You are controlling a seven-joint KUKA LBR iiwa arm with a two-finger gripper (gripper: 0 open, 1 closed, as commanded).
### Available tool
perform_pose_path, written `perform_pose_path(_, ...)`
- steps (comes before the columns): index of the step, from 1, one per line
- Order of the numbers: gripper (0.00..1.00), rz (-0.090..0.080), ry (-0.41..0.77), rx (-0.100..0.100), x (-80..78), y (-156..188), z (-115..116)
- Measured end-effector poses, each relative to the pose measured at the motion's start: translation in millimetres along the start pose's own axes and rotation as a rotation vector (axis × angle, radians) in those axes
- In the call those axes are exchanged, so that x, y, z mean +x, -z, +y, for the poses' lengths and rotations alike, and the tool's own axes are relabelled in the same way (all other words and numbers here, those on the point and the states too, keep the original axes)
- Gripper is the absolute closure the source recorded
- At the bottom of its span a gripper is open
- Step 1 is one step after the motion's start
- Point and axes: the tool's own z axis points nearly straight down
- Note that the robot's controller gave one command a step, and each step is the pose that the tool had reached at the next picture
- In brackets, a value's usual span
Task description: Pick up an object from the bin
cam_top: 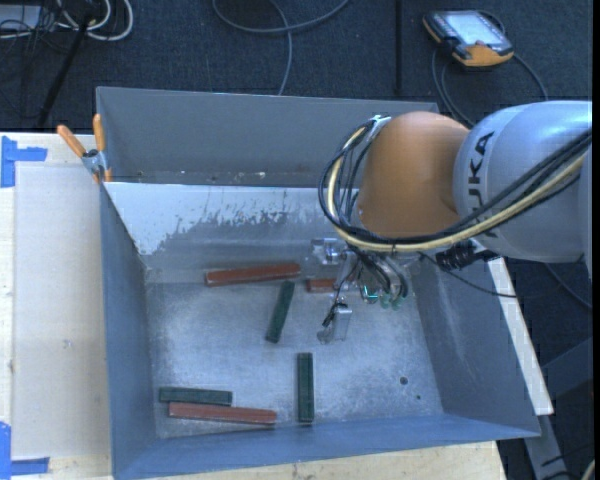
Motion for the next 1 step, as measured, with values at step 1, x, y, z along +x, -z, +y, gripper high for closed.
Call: perform_pose_path(1,0.00,-0.011,0.042,0.000,-34.3,-52.2,-4.8)
